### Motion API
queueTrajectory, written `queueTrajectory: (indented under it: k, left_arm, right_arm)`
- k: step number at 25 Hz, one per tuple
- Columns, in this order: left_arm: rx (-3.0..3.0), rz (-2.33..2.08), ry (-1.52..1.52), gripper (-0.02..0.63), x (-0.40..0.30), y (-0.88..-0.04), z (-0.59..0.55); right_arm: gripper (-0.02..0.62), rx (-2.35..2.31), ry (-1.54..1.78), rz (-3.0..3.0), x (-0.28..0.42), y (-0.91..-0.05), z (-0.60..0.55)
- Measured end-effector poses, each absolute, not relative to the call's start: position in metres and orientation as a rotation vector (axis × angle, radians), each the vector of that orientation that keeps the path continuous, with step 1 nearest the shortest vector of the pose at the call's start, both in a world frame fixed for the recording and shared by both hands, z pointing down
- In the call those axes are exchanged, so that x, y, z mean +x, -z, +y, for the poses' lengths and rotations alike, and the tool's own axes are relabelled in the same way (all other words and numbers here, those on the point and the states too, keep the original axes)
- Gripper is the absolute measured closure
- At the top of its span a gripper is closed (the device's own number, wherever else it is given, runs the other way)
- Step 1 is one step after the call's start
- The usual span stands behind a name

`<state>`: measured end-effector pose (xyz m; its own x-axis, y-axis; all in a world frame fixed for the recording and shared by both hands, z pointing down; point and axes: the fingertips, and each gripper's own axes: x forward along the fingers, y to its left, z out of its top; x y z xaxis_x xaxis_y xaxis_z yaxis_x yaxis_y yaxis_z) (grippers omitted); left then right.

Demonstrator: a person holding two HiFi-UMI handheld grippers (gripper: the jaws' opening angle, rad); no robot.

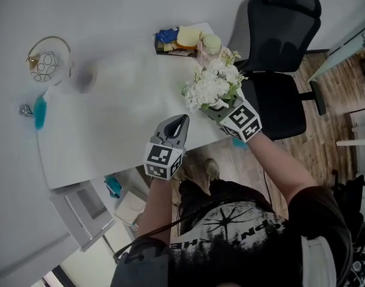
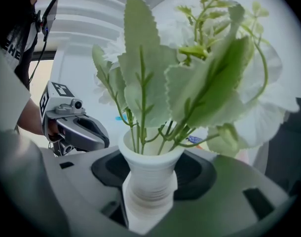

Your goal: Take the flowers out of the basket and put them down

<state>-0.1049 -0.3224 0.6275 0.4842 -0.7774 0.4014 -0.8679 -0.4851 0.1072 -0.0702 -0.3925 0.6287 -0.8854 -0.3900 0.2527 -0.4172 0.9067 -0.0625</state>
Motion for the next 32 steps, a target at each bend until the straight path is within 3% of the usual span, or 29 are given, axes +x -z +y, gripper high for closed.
queueTrajectory:
  k: [32]
  left_arm:
    - [2.351, -1.418, -0.342, 0.595, -0.081, -0.649, -0.32]
  right_arm:
    - [0.319, 0.594, -0.246, -2.91, -0.074, -0.66, -0.4]
